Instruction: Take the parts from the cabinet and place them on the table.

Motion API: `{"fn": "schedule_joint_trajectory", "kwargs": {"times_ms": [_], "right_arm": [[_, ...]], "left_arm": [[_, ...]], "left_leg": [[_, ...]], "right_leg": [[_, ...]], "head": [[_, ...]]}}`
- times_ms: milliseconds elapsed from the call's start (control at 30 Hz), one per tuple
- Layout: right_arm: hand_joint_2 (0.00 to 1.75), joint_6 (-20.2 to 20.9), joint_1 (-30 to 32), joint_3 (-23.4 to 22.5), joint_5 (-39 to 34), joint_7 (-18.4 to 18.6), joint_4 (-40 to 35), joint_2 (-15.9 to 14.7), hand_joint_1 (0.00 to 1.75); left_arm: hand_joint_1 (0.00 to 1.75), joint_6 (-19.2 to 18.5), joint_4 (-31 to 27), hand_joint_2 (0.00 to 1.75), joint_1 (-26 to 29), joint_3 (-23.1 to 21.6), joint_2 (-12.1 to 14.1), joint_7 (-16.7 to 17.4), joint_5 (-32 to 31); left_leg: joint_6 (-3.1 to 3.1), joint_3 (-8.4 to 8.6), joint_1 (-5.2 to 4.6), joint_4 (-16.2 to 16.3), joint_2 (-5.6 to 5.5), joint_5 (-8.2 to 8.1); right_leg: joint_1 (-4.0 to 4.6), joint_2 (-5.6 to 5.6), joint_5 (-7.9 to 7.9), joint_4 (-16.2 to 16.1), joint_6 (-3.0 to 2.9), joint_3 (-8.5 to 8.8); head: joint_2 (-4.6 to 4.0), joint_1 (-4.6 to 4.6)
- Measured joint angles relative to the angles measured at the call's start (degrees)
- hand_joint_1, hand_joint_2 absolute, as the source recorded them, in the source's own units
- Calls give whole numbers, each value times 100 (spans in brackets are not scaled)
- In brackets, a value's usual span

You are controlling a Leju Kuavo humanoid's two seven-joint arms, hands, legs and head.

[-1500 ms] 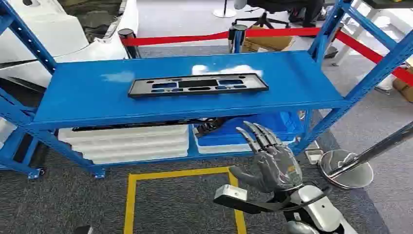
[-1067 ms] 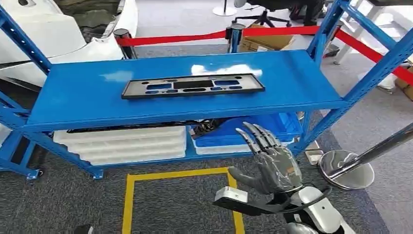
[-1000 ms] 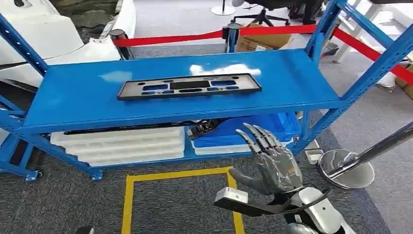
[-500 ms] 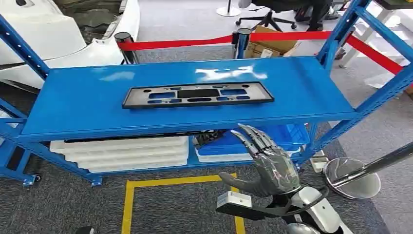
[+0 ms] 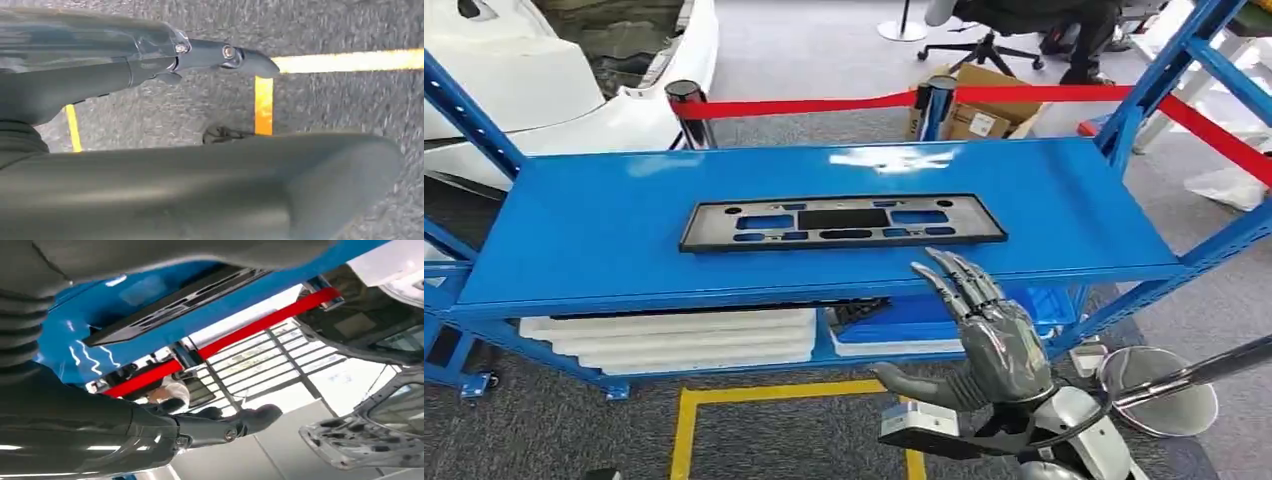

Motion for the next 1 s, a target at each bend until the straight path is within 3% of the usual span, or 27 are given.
{"fn": "schedule_joint_trajectory", "kwargs": {"times_ms": [67,100,167,200,233,300,333,367,400,433,467,500,567,600,633,667,700,733,767,800,867,900,933,967,1000], "right_arm": [[0,-11,2,0,-9,-15,-28,31,0],[0,-9,-12,0,-13,-17,-26,44,0],[0,-9,3,0,-26,-26,-26,55,0],[0,-9,16,0,-31,-44,-26,55,0],[0,-4,25,0,-31,-74,-26,55,0],[0,13,42,0,-20,-85,-24,57,0],[0,13,43,0,-4,-74,-20,68,0],[0,13,48,-7,24,-57,-11,92,0],[0,18,57,-13,39,-16,4,109,0],[175,11,53,-26,63,29,2,133,0],[175,11,65,-41,89,68,-2,155,0],[0,7,61,-59,107,92,-13,181,0],[0,0,64,-101,118,122,-42,208,0],[0,4,62,-122,26,120,-55,227,0],[0,31,73,-147,-77,122,-55,247,0],[175,61,95,-160,-96,140,-59,269,0],[175,68,119,-164,-37,184,-68,280,0],[175,63,144,-171,62,245,-72,289,0],[175,46,163,-188,211,336,-72,297,0],[175,33,170,-214,353,407,-72,302,0],[175,9,178,-302,580,593,-76,302,0],[175,7,198,-350,693,689,-79,302,0],[175,7,238,-407,807,776,-83,299,0],[175,11,280,-466,929,875,-96,299,0],[175,20,340,-518,1041,969,-96,293,0]], "left_arm": [[0,0,0,0,-17,0,0,0,0],[0,0,0,0,-36,0,0,0,-2],[0,9,0,0,-39,2,9,0,-20],[0,11,0,0,-34,2,20,0,-20],[0,11,0,0,-9,2,22,2,-22],[0,13,0,0,2,7,42,0,-35],[0,11,0,0,2,9,42,-2,-46],[0,11,2,0,22,11,39,-2,-50],[0,13,15,0,21,15,35,-2,-52],[0,24,17,0,1,22,37,-2,-61],[0,33,17,0,12,30,37,-4,-76],[0,44,17,0,11,35,39,-7,-87],[0,59,17,0,1,52,46,-13,-90],[0,96,17,0,0,77,44,-26,-83],[0,124,17,0,-8,109,44,-24,-74],[0,149,17,0,-12,127,44,-24,-66],[0,162,17,0,-8,138,44,-13,-66],[0,164,17,0,-3,151,44,-4,-68],[0,166,17,0,6,175,46,-2,-78],[0,166,17,0,14,186,46,-2,-90],[0,166,17,0,7,227,46,-2,-94],[0,164,24,0,5,245,22,-4,-94],[0,171,24,0,0,264,22,-7,-94],[0,170,24,0,-5,273,24,-2,-94],[0,164,24,0,22,275,24,-9,-94]], "left_leg": [[-30,-3,-25,221,34,3],[-60,-199,-12,563,45,-40],[-141,-777,30,1341,56,-387],[-181,-982,51,1551,61,-537],[-210,-1099,74,1574,64,-540],[-280,-1073,119,1073,80,-149],[-313,-991,144,661,100,210],[-343,-932,190,233,132,701],[-290,-946,153,204,143,553],[-158,-927,131,240,135,568],[-103,-930,119,244,127,561],[-61,-914,106,240,125,536],[-1,-782,133,185,112,529],[39,-726,129,151,112,503],[57,-693,122,131,109,484],[77,-671,106,123,104,455],[87,-647,89,123,96,420],[99,-607,70,122,88,382],[108,-548,46,120,81,341],[117,-479,16,117,73,297],[126,-376,-10,95,57,218],[106,-341,-8,75,49,205],[76,-352,32,62,39,200],[27,-351,41,46,39,175],[21,-332,21,108,42,148]], "right_leg": [[-86,-12,-11,-203,-2,289],[-100,-24,-32,-243,-23,355],[-133,-23,-132,-249,-2,439],[-143,-19,-186,-249,7,498],[-160,-12,-243,-248,25,570],[-215,-4,-385,-248,89,766],[-239,-5,-466,-247,132,872],[-244,-9,-561,-243,195,944],[-246,2,-616,-185,235,1021],[-236,8,-667,-199,292,998],[-248,5,-688,-219,336,1051],[-252,1,-666,-218,366,1063],[-267,-9,-640,39,408,1000],[-266,-15,-700,394,416,799],[-260,-13,-860,829,428,520],[-257,-13,-1074,1233,432,222],[-255,-14,-1241,1513,423,-17],[-247,-14,-1261,1610,405,-169],[-227,-14,-1086,1477,370,-208],[-203,-12,-751,1133,320,-145],[-87,-9,2,185,120,89],[-65,-19,-116,190,35,114],[-40,-4,-227,116,-9,113],[-19,-6,-101,12,-44,158],[-41,9,-24,-60,57,214]], "head": [[0,-19],[0,-55],[0,-57],[0,-53],[0,-55],[0,-55],[0,-55],[0,-59],[0,-57],[0,-57],[0,-59],[0,-66],[0,-50],[0,-48],[0,-44],[0,-44],[0,-46],[0,-46],[0,-46],[0,-46],[0,-44],[0,-103],[0,-103],[0,-79],[0,-81]]}}
